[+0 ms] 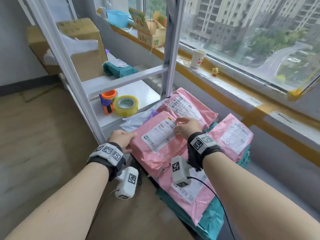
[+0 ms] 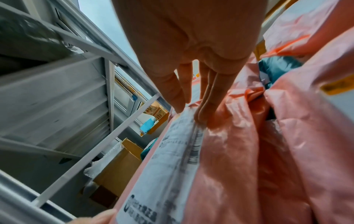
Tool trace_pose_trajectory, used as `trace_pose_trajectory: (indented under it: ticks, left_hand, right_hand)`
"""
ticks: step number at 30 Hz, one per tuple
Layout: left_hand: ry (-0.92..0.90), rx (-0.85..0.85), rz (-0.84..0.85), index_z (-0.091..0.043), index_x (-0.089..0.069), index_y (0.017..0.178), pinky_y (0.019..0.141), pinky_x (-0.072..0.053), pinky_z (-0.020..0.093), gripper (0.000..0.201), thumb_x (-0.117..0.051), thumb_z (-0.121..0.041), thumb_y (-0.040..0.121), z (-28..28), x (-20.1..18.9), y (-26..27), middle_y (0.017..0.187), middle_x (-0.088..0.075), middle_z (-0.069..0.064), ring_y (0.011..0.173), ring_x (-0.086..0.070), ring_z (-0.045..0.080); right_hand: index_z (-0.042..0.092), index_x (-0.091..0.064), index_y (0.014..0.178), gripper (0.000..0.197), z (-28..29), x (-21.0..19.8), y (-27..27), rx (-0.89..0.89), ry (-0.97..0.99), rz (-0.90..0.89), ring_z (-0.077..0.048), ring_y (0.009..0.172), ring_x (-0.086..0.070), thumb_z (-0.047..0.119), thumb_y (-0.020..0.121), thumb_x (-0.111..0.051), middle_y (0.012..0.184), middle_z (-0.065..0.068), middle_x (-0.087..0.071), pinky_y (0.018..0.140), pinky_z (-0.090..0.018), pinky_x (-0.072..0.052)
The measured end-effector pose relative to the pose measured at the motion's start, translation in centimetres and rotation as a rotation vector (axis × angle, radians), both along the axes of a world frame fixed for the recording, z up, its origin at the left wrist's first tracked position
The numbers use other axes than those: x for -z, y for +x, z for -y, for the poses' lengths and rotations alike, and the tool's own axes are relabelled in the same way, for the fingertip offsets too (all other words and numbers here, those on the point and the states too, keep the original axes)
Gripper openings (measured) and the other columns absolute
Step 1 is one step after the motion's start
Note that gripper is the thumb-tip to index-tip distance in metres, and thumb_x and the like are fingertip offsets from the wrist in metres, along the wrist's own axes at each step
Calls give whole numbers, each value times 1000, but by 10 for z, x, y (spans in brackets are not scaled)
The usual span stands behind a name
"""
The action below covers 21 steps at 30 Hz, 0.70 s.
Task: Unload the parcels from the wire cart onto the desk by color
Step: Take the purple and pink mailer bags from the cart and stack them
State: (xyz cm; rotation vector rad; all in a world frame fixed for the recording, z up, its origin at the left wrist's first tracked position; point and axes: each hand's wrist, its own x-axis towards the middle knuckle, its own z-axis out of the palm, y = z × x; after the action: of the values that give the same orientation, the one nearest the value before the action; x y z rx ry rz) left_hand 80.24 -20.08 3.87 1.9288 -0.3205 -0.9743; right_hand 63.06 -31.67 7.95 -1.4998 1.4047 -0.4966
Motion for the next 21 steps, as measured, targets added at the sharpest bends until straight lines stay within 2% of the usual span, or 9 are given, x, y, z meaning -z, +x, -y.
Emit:
trace_pose_trajectory:
  ticks: [2,5,7,9,12,13,16,19,21]
  left_hand:
    - [16,24,-3,-13,-51,68,73,-58,45,23,-68,-20,83,3,2,1,79,-58,11,63,-55,22]
    - [34,61,-5,-13,-51,67,81,-56,50,26,-69,-25,81,5,1,1,79,-57,11,67,-55,25]
    - [48,84,56,-14,-52,68,87,-54,46,28,-69,-32,81,7,1,3,83,-57,10,79,-56,25]
    - [58,110,122,-14,-57,80,93,-48,37,26,-68,-37,82,8,0,6,91,-57,7,88,-53,23]
    - [57,153,175,-14,-59,98,87,-42,31,33,-69,-40,81,9,-5,9,102,-59,6,94,-54,23]
    - [61,155,192,-13,-58,104,89,-43,31,40,-70,-41,79,10,-7,9,109,-60,8,100,-55,25]
    - [83,154,270,-16,-52,120,102,-41,39,55,-69,-44,75,10,-19,10,130,-52,11,118,-50,29]
    - [22,208,364,-17,-51,123,105,-37,39,51,-66,-39,79,15,-37,6,132,-49,12,122,-47,28]
    - [-34,280,386,-18,-52,122,105,-38,39,47,-66,-37,81,22,-52,-4,132,-49,10,121,-48,27]
  right_hand:
    - [21,-67,109,42,0,1,1,40,-12,16,-26,98,-66,-7,79,-59,125,-3,-60,83,-41,-57]
    - [21,-68,107,41,1,0,-1,93,-11,40,-24,92,-68,-8,79,-59,118,-1,-64,77,-38,-59]
    - [22,-68,106,40,0,-5,-4,103,-32,33,-21,93,-67,-6,80,-58,115,2,-65,70,-31,-57]
    - [23,-69,104,37,0,-9,-8,99,-63,2,-18,87,-63,-3,81,-58,113,2,-67,62,-23,-49]
    - [22,-69,104,35,-2,-13,-12,113,-81,-12,-16,76,-58,-2,82,-59,113,-2,-67,70,-30,-53]
    - [21,-69,106,34,-3,-15,-12,122,-78,-4,-16,74,-59,-2,83,-59,114,-3,-67,72,-33,-55]
    - [18,-67,111,34,-8,-22,-14,131,-100,16,-17,69,-62,-1,84,-59,115,-2,-65,68,-31,-57]
    - [17,-69,105,32,-17,-30,-18,165,-129,32,-21,69,-64,-2,83,-56,110,-3,-67,73,-40,-60]
    - [17,-70,101,32,-23,-34,-26,182,-139,29,-21,74,-66,-4,83,-55,109,-1,-67,74,-40,-60]
